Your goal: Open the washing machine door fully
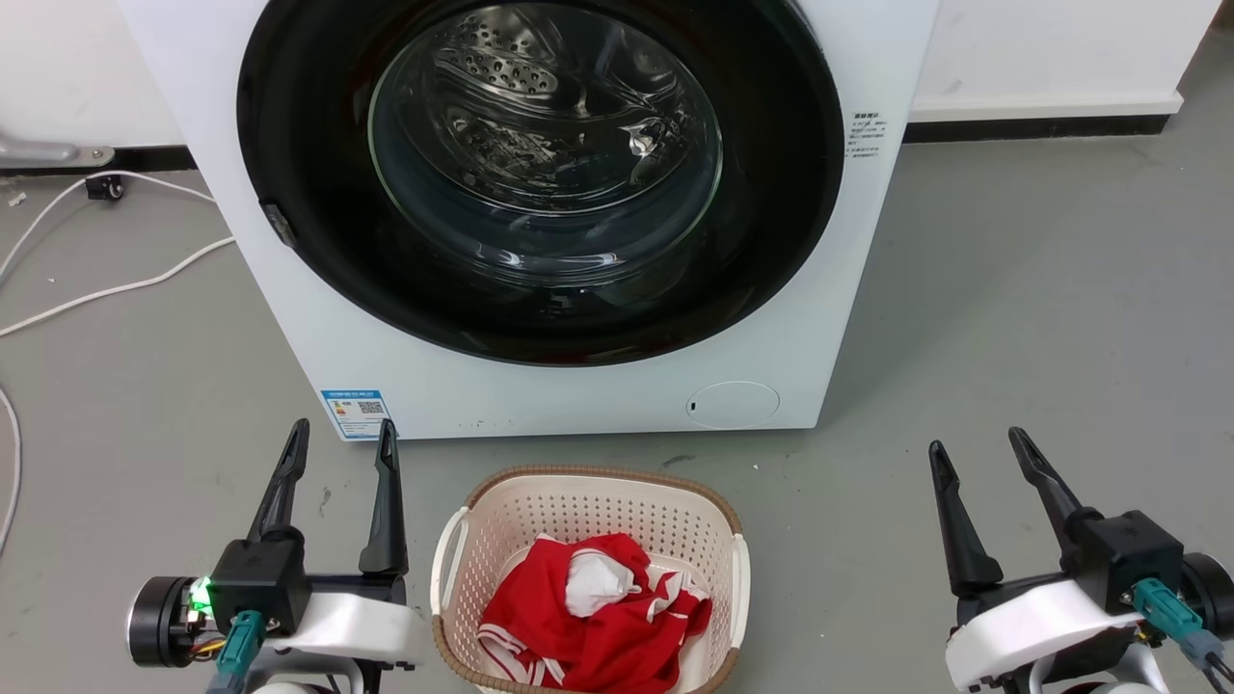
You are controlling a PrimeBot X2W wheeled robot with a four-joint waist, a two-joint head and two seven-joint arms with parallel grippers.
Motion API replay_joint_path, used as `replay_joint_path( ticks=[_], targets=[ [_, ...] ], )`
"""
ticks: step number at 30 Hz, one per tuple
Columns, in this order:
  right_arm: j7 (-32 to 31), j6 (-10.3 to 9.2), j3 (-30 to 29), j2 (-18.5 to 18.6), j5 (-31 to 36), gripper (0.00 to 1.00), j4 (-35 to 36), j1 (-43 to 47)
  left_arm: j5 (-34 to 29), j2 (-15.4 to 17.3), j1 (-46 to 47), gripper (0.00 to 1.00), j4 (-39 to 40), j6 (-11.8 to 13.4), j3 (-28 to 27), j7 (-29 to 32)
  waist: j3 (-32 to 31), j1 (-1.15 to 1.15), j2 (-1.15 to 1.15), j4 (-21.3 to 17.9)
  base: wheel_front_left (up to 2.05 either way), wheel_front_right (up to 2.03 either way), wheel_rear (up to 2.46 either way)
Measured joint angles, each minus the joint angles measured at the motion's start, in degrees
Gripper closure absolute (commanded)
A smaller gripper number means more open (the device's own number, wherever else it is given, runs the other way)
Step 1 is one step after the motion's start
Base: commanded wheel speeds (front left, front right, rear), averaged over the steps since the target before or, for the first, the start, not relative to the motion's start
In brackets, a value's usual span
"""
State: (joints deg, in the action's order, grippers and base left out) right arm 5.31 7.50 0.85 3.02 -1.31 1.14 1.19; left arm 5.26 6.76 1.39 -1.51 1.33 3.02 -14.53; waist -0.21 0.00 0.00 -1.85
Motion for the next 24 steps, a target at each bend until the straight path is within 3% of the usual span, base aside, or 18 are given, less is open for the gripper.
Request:
replay_joint_path(
  ticks=[24],
  targets=[
    [0.74, 0.01, 0.16, -0.02, 0.13, 0.00, -0.54, 0.02, -0.96, -1.52, -0.03, 0.00, -1.74, -1.82, -1.83, -0.54, 0.13, 0.00, 0.00, -0.22, 0.00, 0.00, 0.00]
  ],
)
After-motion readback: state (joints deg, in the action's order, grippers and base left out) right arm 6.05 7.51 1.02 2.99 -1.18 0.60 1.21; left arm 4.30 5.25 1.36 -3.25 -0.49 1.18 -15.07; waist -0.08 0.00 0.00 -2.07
